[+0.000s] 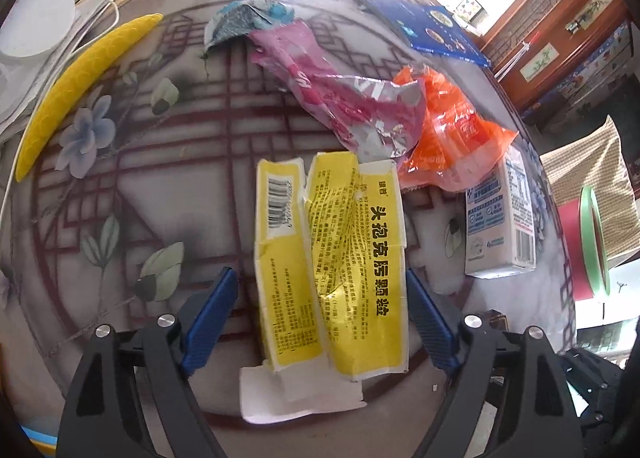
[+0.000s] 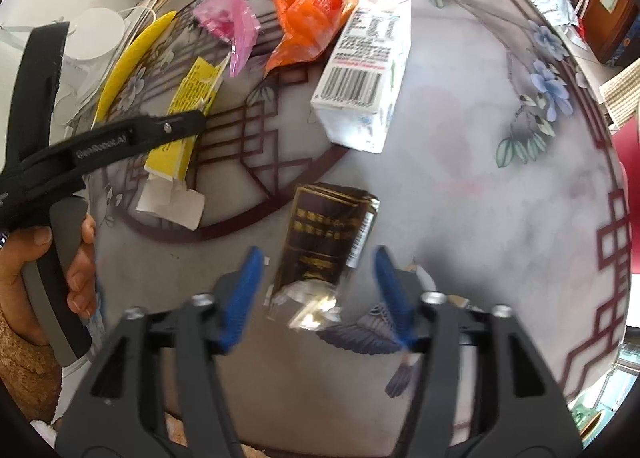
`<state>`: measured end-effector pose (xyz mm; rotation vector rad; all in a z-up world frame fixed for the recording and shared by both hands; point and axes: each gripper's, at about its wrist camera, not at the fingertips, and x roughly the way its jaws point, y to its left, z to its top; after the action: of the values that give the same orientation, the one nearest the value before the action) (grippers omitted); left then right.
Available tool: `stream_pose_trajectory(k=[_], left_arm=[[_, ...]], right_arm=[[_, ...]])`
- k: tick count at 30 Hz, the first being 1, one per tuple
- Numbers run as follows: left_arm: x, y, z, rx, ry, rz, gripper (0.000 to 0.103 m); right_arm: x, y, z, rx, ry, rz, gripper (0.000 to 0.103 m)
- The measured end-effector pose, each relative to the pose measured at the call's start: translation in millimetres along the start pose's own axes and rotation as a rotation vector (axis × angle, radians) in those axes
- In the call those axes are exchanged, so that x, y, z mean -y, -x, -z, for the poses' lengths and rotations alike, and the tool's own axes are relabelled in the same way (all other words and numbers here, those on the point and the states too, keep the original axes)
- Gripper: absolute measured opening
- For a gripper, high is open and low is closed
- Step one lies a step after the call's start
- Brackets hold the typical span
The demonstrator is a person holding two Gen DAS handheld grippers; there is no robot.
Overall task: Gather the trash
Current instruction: 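Grasp the brown cigarette pack with the right tool while the left grasps yellow packets, then carry the cigarette pack and yellow packets over the red bin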
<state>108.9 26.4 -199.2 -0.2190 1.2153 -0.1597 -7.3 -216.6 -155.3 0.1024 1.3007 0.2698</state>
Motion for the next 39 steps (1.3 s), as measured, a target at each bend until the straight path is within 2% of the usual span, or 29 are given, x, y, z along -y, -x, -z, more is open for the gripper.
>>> stream_pose_trajectory(k=[4,5,9,16,17,19,22,29,33,39], left_arm=[[3.8,-6.0,-0.2,-0.009,-0.001,-0.002,0.079],[4.4,-5.2,0.1,-0.004,-0.003,0.002,0.07],[6.7,5.6,-0.3,0.034,-0.015,0.008,0.058],[-1.9,30.5,-4.4,0.089,0.017,0.016,0.056],[-2.1,31.7,-5.4,0.092,0.022,0.017,0.057],[-2.7,36.5,-3.6,0.099,0.029,0.019,0.057],[-1.1,44.0,-2.3,0.116,0.034,0.023,0.057],[14.6,66.4,-4.2,0.171,0.016,0.032,0.057],[28.3,76.3,-4.6,0.194,-0.006,0.042,0.057],[54.7,80.5,-1.4,0.2,-0.055,0.058,0.057]], right_arm=[[4.1,3.5,-1.5,0.01,-0.028,-0.002,0.073],[4.7,2.6,-1.5,0.005,-0.034,-0.004,0.073],[1.6,-5.6,-1.8,-0.023,-0.05,-0.023,0.073],[-5.1,-30.8,-3.2,-0.088,-0.073,-0.021,0.073],[-6.9,-31.8,-4.1,-0.077,-0.064,-0.009,0.071],[-14.0,-31.5,-6.5,-0.06,-0.007,0.047,0.048],[-17.6,-25.2,-9.7,-0.029,0.007,0.041,0.044],[-4.2,21.9,-22.1,0.111,-0.032,-0.007,0.043],[5.5,49.0,-24.4,0.188,-0.041,-0.003,0.043],[24.2,77.3,-21.3,0.256,-0.058,-0.002,0.043]])
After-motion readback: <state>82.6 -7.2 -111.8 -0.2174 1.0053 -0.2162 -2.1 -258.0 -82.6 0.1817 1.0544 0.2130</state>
